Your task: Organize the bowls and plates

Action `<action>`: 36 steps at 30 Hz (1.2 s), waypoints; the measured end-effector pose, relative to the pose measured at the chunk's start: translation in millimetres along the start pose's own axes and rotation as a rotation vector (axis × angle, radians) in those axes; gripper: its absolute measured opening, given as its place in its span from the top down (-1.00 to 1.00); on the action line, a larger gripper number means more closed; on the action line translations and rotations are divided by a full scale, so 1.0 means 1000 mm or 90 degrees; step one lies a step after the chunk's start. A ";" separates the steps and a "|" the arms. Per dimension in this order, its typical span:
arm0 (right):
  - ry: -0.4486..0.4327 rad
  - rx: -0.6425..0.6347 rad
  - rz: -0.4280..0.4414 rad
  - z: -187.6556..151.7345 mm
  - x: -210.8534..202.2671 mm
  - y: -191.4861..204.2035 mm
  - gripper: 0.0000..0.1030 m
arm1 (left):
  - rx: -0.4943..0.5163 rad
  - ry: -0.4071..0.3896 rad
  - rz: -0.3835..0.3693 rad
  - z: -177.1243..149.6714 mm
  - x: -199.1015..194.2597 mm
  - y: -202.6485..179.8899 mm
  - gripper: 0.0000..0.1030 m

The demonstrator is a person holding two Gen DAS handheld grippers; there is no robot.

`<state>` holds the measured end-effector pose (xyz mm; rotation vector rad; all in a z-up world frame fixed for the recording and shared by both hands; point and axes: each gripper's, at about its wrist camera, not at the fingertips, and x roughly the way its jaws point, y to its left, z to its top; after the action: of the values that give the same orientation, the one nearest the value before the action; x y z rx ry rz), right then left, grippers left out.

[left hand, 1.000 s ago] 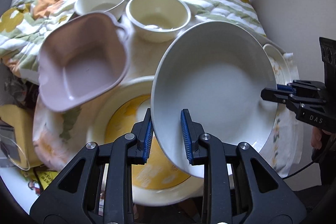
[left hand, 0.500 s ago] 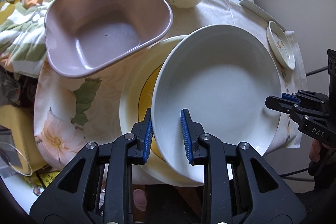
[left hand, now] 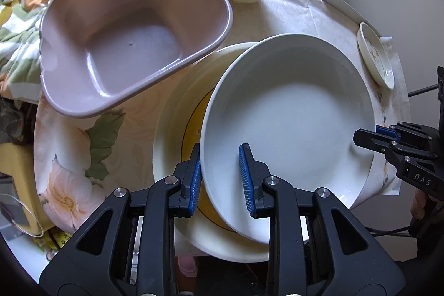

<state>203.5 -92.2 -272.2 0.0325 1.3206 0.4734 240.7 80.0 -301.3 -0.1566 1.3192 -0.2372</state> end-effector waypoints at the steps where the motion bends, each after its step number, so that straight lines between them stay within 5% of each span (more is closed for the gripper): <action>1: 0.000 0.000 0.001 -0.001 0.000 0.001 0.72 | 0.001 0.003 0.004 0.000 0.001 0.000 0.55; 7: -0.002 -0.003 0.007 -0.005 0.000 0.000 0.72 | 0.037 0.006 0.052 -0.002 0.007 -0.010 0.56; 18: -0.019 -0.035 -0.015 -0.008 -0.006 0.006 0.72 | 0.158 -0.031 0.218 -0.012 0.009 -0.043 0.56; 36: -0.023 -0.076 -0.040 -0.005 0.005 0.021 0.72 | 0.215 -0.058 0.333 -0.022 0.004 -0.049 0.56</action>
<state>193.2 -72.7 -271.9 -0.0990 1.2525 0.4962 216.7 32.4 -298.7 0.4555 1.1665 -0.0040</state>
